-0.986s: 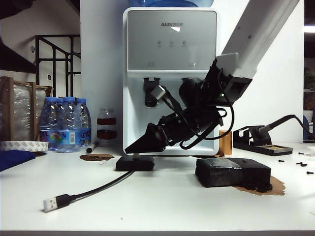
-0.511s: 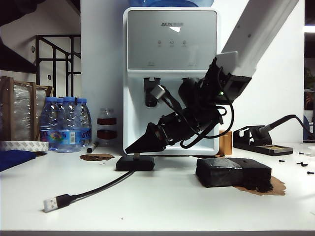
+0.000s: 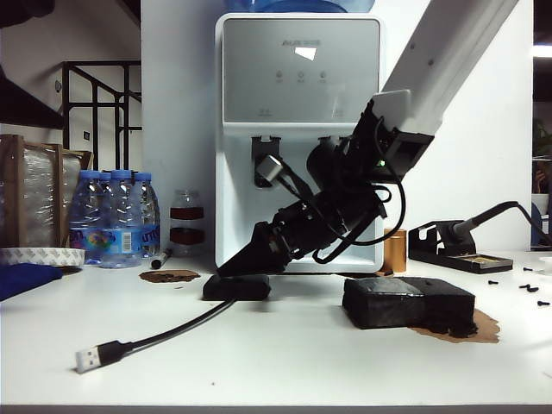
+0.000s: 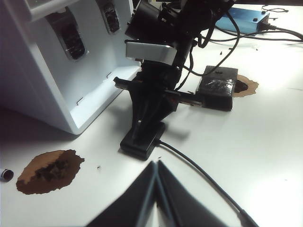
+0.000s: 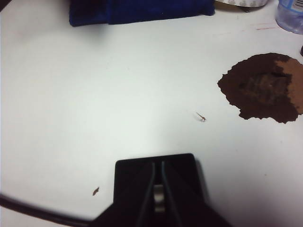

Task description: Take the USB flash drive out of the black sponge and insert it into the slot on top of the black USB adpator box.

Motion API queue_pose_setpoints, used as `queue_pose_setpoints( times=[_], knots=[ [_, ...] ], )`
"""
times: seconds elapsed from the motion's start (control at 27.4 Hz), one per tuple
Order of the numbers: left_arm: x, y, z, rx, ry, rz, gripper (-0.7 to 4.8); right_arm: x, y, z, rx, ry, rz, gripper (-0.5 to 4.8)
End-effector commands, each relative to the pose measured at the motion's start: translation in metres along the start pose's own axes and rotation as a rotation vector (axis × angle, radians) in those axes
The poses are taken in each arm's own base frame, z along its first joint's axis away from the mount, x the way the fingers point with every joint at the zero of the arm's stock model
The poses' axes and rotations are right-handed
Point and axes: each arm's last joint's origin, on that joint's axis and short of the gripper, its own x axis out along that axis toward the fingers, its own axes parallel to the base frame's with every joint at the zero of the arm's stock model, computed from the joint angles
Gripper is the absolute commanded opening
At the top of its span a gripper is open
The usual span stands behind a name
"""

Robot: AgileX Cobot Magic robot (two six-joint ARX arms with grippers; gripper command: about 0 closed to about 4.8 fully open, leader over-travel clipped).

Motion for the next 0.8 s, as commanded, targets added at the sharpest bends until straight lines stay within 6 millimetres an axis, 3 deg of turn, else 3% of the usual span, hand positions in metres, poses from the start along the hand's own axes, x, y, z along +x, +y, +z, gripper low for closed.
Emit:
queue_pose_setpoints(
  times=[0.04, 0.66, 0.73, 0.77, 0.8],
  knots=[
    [-0.0006, 0.0011, 0.0000, 0.008, 0.014, 0.021, -0.05, 0.0105, 0.0138, -0.0331, 0.106, 0.214, 0.020, -0.04],
    [-0.0005, 0.0024, -0.0006, 0.014, 0.041, 0.049, -0.05, 0.0153, 0.0152, -0.0345, 0.101, 0.224, 0.017, 0.00],
    [-0.0005, 0.0025, -0.0008, 0.014, 0.043, 0.050, -0.05, 0.0148, 0.0152, -0.0325, 0.101, 0.202, 0.030, 0.95],
    [-0.0004, 0.0024, -0.0009, 0.013, 0.043, 0.050, -0.05, 0.0142, 0.0147, -0.0304, 0.096, 0.186, 0.032, 2.02],
    [-0.0004, 0.0024, -0.0010, 0.013, 0.043, 0.050, -0.05, 0.0139, 0.0141, -0.0293, 0.096, 0.181, 0.026, 2.02]
  ],
)
